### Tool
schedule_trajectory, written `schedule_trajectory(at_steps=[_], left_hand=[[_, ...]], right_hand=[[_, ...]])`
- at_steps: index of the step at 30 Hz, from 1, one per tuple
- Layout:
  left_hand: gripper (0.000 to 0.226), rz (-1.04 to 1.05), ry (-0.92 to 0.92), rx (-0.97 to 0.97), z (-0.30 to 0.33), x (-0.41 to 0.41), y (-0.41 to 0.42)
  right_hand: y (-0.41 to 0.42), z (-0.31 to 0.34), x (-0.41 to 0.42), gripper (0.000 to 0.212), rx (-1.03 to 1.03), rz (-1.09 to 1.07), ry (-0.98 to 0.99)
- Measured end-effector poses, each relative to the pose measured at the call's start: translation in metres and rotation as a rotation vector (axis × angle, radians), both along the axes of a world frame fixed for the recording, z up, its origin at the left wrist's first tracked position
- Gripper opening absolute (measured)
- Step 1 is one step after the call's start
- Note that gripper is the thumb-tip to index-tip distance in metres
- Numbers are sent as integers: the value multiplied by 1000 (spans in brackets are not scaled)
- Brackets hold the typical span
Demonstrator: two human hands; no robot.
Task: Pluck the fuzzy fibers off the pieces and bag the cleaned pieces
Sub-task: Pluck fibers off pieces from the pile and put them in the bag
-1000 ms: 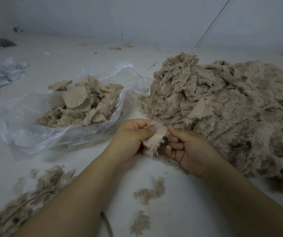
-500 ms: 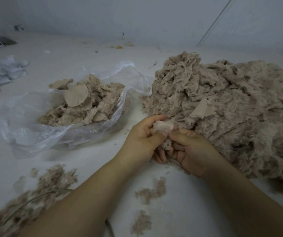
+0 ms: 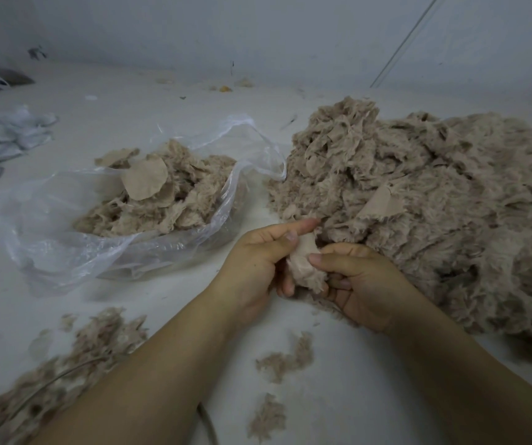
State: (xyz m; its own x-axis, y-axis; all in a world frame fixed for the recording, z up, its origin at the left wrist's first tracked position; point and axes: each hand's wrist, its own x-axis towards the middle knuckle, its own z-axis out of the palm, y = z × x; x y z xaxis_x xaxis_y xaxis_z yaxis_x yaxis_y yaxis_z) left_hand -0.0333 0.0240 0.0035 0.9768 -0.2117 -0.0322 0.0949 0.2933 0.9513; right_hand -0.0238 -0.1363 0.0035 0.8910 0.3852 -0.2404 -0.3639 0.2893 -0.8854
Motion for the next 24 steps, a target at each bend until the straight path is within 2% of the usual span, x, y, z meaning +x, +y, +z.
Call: schedule_trajectory(at_steps=[6,10,13,18,22,24], left_hand=[[32,81,4,8,3,3,2],[32,109,18,29,1,6,6],[32,118,26,54,1,9,10],[18,273,-53,293,-1,10,11],[27,395,-177,580,-7,14,9],[22,370,-230,613,-6,15,9]], right_hand=[[-1,-2,3,10,40,-22,10],[-1,-4,3,48,-17,-25,13],[-1,-2,3,52,-37,-24,15],[1,1,1,50,-12,-42,42],[2,2,0,51,-18,-32,36],[2,2,0,49,-29,-28,31]])
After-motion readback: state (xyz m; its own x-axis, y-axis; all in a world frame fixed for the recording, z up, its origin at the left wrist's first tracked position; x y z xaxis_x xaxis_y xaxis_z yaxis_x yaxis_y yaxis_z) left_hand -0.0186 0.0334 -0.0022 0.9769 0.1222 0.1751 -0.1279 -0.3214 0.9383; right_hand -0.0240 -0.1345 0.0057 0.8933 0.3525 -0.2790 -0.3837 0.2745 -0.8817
